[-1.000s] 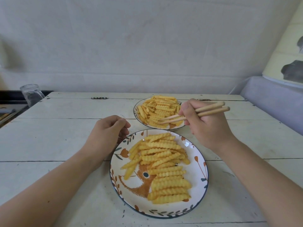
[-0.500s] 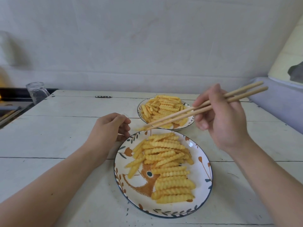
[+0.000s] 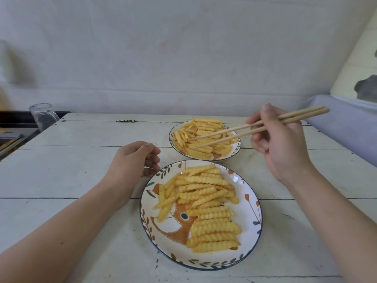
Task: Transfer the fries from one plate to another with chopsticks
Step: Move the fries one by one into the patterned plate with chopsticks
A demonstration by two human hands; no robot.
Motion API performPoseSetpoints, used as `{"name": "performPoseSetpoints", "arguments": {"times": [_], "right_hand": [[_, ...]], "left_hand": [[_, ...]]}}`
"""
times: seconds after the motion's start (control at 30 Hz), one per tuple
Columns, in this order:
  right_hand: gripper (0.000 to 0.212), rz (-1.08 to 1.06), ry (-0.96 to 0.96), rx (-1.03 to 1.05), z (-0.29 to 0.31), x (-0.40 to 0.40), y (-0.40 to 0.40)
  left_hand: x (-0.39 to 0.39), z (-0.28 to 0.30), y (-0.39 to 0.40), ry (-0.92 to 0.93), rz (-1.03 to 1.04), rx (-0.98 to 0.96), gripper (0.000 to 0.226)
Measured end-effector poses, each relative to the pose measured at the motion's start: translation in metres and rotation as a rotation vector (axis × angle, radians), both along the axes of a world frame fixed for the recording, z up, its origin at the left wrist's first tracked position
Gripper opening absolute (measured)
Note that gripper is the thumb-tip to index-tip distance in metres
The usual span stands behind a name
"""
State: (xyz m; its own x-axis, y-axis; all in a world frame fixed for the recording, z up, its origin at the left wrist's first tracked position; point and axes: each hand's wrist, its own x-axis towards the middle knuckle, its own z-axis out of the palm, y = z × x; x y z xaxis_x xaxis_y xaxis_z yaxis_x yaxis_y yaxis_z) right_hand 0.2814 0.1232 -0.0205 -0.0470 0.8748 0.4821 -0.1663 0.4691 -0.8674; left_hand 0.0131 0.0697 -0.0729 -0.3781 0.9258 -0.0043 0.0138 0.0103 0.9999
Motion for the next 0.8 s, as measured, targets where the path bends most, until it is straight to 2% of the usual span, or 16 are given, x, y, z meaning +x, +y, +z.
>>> {"name": "performPoseSetpoints", "arguments": {"times": [0.13,0.4,0.63,0.8], "right_hand": [[0.038,-0.212,-0.127,0.000,-0.010,0.007,0.009],[0.040,-0.166,-0.267,0.058,-0.017,-0.004,0.001],[0.043,-0.117,-0.295,0.102,-0.017,-0.007,-0.004],[0.039,-0.166,-0.343,0.116,-0.018,-0.006,0.001]], "left_hand": [[0.001,-0.002,-0.001,0.044,-0.002,0.003,0.027],[0.002,-0.001,-0.001,0.047,0.001,0.000,0.029],[0.002,-0.001,0.000,0.051,0.000,0.004,0.029],[0.002,-0.002,0.000,0.068,-0.002,0.009,0.029]]}}
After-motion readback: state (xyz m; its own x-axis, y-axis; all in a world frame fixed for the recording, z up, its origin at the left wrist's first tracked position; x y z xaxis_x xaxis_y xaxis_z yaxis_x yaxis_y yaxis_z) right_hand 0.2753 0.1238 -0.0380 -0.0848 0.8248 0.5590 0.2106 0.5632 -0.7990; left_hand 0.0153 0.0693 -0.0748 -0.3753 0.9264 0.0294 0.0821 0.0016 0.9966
